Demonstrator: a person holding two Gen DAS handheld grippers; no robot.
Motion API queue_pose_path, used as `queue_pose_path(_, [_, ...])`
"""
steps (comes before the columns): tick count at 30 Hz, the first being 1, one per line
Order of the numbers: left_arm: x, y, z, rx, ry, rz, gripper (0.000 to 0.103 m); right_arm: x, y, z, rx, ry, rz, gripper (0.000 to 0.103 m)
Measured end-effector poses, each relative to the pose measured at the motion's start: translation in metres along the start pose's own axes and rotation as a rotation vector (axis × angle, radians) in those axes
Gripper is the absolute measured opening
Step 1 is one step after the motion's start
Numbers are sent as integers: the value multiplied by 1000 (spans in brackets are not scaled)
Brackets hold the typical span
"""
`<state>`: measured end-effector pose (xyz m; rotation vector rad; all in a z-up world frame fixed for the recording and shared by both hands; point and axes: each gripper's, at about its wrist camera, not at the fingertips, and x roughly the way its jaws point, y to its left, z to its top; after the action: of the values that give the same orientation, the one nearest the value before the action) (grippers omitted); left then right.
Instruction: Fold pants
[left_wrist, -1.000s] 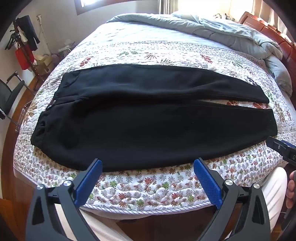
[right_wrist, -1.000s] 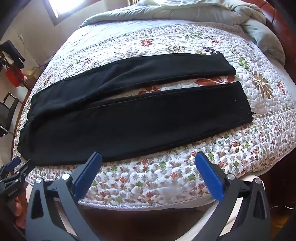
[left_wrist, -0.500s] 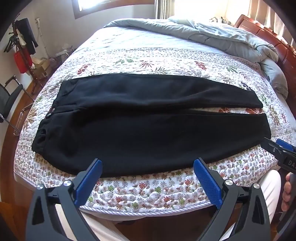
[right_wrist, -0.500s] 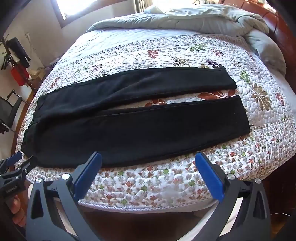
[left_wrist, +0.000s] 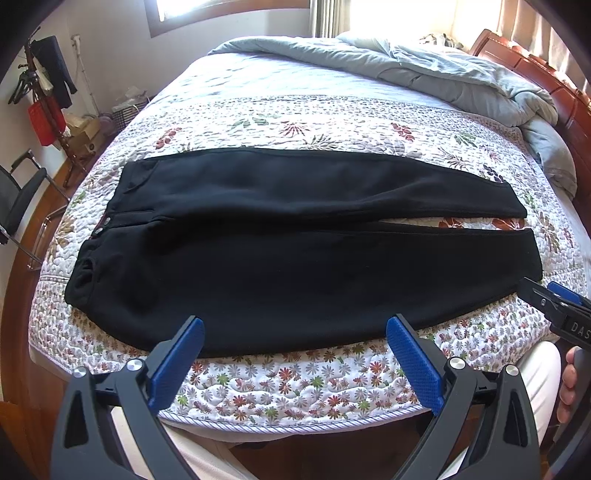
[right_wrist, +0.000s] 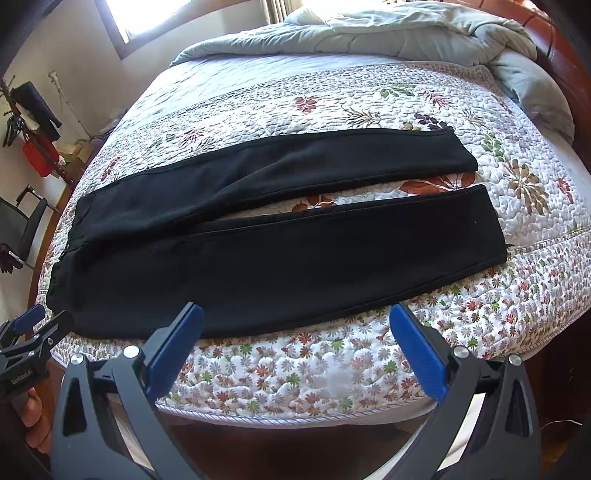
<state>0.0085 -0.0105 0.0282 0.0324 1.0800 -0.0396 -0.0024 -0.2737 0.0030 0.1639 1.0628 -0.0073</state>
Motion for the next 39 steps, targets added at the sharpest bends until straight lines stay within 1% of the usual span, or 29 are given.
queue_pose_path(39, [6,-1,-2,5,18,6,99,9,0,-3,10,11,20,100])
